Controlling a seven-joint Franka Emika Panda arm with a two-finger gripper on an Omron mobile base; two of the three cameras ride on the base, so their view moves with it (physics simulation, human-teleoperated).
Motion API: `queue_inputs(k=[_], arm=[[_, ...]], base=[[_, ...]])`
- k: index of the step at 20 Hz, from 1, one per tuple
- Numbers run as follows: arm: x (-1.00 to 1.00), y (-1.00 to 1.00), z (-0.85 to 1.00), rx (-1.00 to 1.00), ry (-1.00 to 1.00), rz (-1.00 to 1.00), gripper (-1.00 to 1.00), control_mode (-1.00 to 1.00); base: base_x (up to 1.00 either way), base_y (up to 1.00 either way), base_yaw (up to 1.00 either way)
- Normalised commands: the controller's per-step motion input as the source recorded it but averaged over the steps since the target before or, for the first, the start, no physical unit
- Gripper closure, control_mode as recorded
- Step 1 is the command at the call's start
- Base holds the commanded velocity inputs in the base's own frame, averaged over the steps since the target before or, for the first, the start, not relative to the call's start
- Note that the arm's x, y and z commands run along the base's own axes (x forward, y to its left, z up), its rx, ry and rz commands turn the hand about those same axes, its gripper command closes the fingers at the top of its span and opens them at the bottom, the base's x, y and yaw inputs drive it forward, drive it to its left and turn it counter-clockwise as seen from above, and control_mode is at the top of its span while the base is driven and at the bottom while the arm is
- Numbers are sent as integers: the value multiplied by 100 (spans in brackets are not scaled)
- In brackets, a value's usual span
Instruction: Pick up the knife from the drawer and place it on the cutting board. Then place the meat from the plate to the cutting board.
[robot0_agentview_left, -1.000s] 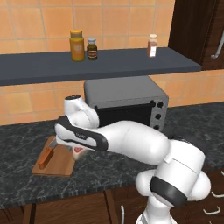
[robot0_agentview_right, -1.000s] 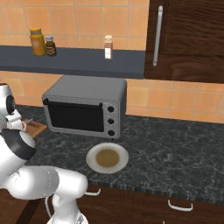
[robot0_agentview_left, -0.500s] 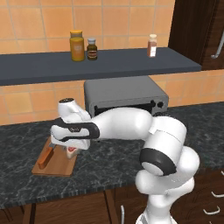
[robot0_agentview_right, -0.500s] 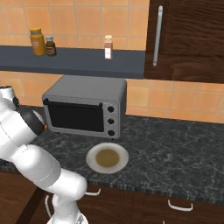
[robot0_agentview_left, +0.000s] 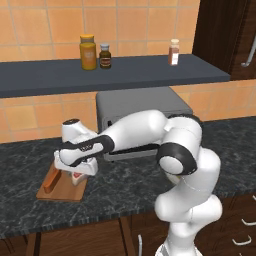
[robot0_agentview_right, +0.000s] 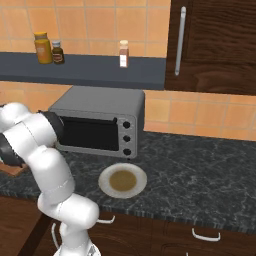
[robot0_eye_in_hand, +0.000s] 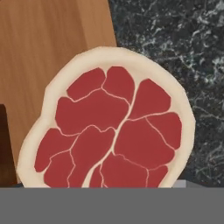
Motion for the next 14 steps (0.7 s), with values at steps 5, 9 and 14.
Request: queue_inputs(k=[5, 9, 14], arm=[[16, 11, -29, 0, 0, 0, 100, -100], [16, 14, -26, 0, 0, 0, 100, -100], [11, 5, -10, 0, 0, 0, 100, -100]], base=[[0, 0, 0], [0, 0, 0], [0, 0, 0]])
